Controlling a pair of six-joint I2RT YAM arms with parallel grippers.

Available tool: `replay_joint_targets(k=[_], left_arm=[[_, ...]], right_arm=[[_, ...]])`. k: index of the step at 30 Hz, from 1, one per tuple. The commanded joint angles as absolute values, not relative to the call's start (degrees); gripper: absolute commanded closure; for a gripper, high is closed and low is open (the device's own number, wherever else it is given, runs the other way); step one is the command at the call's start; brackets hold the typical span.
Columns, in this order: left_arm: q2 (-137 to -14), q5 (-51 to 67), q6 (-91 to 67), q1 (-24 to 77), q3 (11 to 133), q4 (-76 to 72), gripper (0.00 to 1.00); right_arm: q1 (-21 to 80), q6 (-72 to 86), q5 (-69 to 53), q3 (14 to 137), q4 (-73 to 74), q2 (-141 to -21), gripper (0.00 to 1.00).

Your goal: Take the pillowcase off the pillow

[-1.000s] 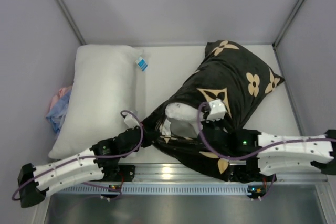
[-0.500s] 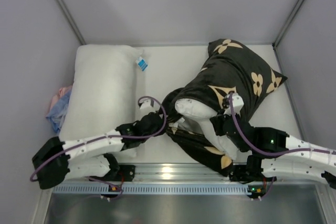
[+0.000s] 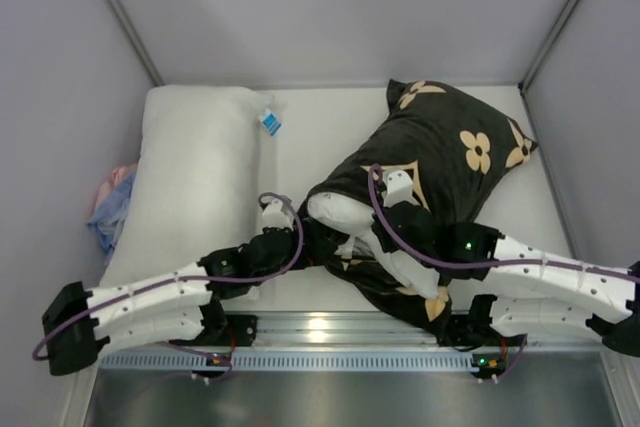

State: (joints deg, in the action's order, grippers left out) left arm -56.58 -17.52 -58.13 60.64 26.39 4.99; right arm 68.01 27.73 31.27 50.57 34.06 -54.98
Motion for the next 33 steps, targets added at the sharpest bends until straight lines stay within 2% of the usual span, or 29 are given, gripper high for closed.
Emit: replay_joint_targets(k=[1,7,9,12,15,16,18,20,23,27,29,33], left_arm=[[-42.3,-23.7,-60.1,61.8,24.8,14.9,0.01],[-23.9,-26.3,-62.5,61.8,23.8,30.0,0.01],[-21.5,-24.9,-62.2,61.8,23.6,30.6,0.01],[-24.7,-22.0,-62.6,61.8,23.6,30.1,0.01],[-30.9,-17.4,-62.1,61.8,22.4,25.1,0.01],[-32.4,-15.7,-61.7,61.8,21.5,19.7,0.01],[-36.4,-10.5,-61.5,61.8,20.7,13.7,0.05],[-39.1,-7.7,-62.2,61.9,20.7,7.1,0.1],[-45.3,-5.0,-62.6,62.7,23.1,5.0,0.17],[-55.0,-6.1,-62.0,65.7,25.8,3.1,0.19],[-57.7,-5.4,-62.3,65.9,25.9,0.7,0.19],[-62.5,-1.3,-62.5,65.9,24.3,-15.7,0.2]], right_arm=[[64.0,27.1,23.0,56.6,22.3,-59.4,1.0],[56.8,27.5,11.8,61.8,17.2,-70.4,1.0],[54.7,27.4,8.2,64.1,16.1,-73.7,1.0],[54.3,23.0,9.1,69.0,16.1,-77.3,0.99],[52.4,19.1,4.8,73.6,16.9,-79.1,0.64],[51.9,18.2,0.7,74.5,17.6,-79.1,0.38],[51.3,17.2,-2.9,76.2,19.6,-77.3,0.22],[51.4,17.0,-4.6,75.5,21.3,-74.4,0.13],[51.5,19.4,-5.1,69.3,22.4,-64.1,0.12],[51.4,21.4,-2.8,59.0,23.7,-49.2,0.12],[51.4,21.0,-0.4,56.8,26.7,-46.9,0.12],[51.4,21.4,3.1,51.7,30.8,-43.7,0.12]])
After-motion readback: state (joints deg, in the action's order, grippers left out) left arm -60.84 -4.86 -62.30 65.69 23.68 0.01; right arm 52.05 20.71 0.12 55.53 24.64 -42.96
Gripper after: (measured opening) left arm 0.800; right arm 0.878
